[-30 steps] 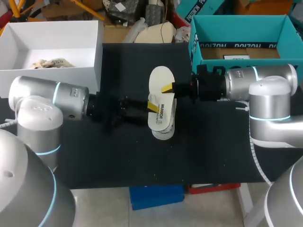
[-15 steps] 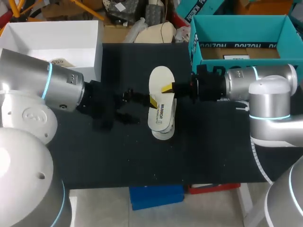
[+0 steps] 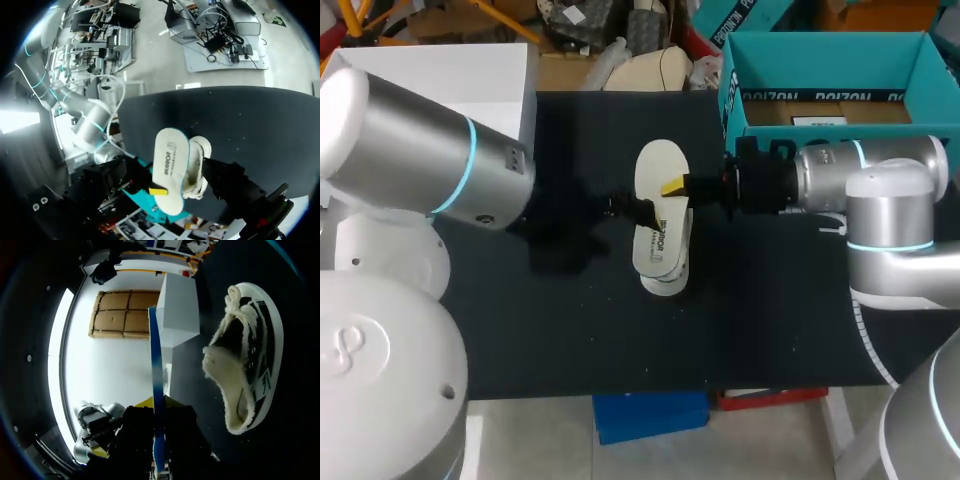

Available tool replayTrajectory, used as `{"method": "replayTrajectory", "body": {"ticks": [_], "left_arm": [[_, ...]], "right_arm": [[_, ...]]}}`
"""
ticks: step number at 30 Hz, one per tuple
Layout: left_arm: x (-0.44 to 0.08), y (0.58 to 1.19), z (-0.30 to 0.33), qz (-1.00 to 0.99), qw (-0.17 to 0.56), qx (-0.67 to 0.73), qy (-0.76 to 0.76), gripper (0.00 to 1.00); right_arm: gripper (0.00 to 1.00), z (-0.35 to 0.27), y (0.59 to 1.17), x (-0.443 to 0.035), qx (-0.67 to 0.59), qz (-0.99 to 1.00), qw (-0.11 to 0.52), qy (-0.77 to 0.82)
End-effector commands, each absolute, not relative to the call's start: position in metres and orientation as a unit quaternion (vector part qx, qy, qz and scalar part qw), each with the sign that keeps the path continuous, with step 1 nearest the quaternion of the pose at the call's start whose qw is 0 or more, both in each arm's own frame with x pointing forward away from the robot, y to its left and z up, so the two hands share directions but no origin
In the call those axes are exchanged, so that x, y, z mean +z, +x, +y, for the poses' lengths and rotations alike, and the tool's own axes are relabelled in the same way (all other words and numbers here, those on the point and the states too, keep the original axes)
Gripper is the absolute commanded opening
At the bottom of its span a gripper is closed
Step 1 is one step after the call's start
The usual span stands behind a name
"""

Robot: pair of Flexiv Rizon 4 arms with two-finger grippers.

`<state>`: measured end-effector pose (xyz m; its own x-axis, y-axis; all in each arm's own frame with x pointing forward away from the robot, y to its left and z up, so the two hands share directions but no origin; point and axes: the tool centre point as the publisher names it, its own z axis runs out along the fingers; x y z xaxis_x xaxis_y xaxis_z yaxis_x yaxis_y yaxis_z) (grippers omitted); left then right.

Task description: Take the shoe out of the shoebox, open the shoe tongue, remove and reinsert the insole, then place the shoe into the shoebox

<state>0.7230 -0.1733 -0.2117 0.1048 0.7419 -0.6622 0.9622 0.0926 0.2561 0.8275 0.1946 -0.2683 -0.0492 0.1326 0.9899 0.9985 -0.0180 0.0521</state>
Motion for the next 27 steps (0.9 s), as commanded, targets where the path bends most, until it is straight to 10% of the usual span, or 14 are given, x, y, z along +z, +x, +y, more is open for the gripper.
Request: {"method": "replayTrajectory", "body": {"ticks": [1,27], "left_arm": [[-0.219,0.738,-0.200,0.716,0.106,0.062,0.688,1.00],[-0.210,0.760,-0.204,0.710,0.030,0.089,0.698,1.00]], "right_arm": [[0.00,0.196,0.827,-0.269,-0.484,-0.539,0.447,-0.525],[0.00,0.196,0.827,-0.269,-0.484,-0.539,0.447,-0.525]]}}
